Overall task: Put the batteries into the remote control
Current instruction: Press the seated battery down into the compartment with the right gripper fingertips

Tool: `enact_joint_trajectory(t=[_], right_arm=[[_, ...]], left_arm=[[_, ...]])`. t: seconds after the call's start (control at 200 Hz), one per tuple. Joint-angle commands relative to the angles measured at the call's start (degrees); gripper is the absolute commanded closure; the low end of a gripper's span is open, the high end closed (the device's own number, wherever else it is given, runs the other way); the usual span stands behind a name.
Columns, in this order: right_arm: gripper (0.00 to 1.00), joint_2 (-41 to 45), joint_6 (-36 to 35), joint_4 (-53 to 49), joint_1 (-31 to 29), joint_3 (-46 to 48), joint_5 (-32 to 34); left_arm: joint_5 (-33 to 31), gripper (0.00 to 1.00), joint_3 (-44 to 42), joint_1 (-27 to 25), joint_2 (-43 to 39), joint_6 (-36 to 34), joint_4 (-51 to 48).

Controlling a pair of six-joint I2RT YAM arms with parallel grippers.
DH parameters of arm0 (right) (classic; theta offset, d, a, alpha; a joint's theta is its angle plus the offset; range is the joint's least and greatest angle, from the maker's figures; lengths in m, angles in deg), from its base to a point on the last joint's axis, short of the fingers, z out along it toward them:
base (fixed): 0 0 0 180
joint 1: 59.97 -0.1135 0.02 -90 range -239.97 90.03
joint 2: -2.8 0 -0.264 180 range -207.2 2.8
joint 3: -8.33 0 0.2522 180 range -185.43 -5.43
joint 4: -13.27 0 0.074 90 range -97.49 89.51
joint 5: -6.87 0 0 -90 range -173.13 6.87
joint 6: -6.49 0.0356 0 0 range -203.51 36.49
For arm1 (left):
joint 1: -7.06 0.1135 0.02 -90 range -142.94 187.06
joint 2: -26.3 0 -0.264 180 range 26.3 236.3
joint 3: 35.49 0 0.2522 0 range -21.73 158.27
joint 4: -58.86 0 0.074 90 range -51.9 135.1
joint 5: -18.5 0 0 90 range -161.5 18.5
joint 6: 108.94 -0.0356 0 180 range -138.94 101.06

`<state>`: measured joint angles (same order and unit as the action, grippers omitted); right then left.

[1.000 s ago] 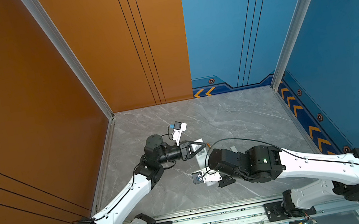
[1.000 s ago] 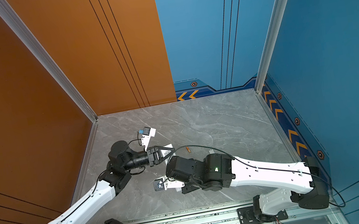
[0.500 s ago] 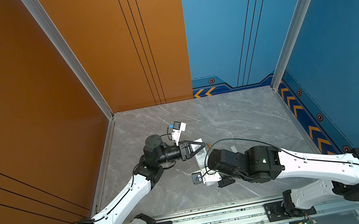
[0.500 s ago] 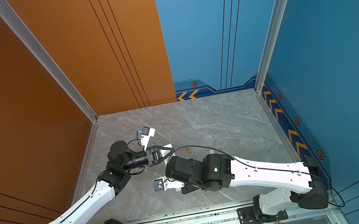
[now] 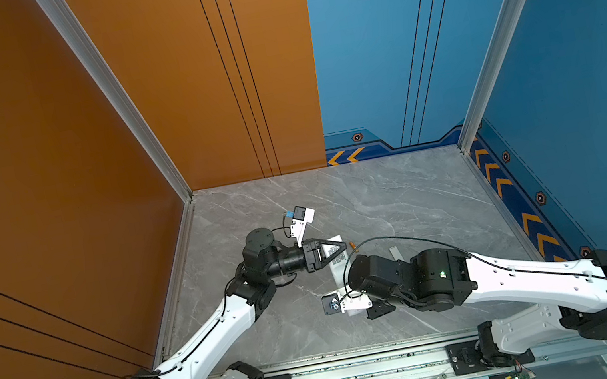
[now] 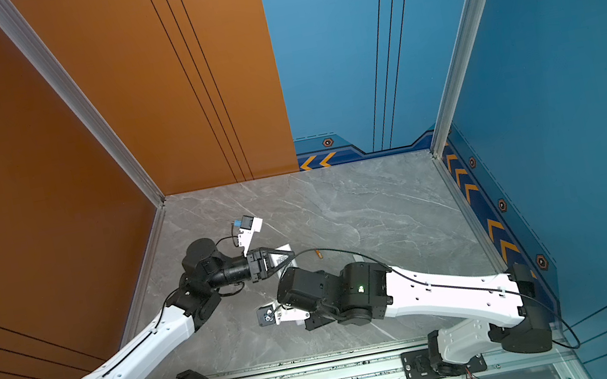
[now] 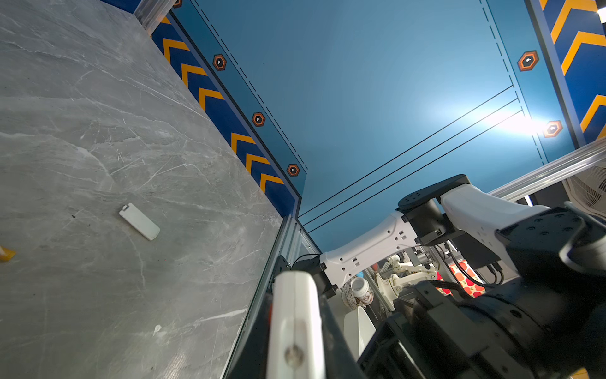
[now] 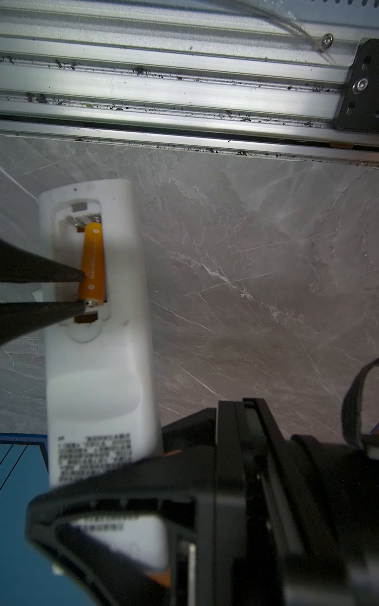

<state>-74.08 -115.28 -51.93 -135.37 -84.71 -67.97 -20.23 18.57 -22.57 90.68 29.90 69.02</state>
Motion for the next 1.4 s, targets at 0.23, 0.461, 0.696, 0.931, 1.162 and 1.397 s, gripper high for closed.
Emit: enact_joint_trajectory(t=[0.23,0.461,0.696,0.931,1.162,1.397], right_arm=[[0.90,-1.81,-0.23,-0.06,-0.74,0.25,0.75],[0.91,-2.58,-0.07,-0.14,-0.80,0.10,0.82],[0.94,-3.10,0.02,-0.21,-1.31,0.04,1.85],[0.94,-3.50,0.20,-0.20,-1.36,-0.08,2.24],[0.97,-4.56,1.51,-0.24,-1.42,-0.17,3.41],[1.00,-5.82,5.10,-0.18,-1.42,0.01,3.32]], left_arm=[[1.93,1.00,0.31,0.52,-1.45,-0.59,1.22],[2.03,1.00,0.53,0.49,-1.43,-0.60,1.23],[2.00,1.00,0.81,0.50,-1.46,-0.42,1.22],[2.00,1.00,0.93,0.53,-1.47,-0.42,1.21],[1.92,1.00,0.49,0.47,-1.70,-0.50,1.26],[1.82,1.00,0.32,0.55,-1.52,-0.60,1.23]])
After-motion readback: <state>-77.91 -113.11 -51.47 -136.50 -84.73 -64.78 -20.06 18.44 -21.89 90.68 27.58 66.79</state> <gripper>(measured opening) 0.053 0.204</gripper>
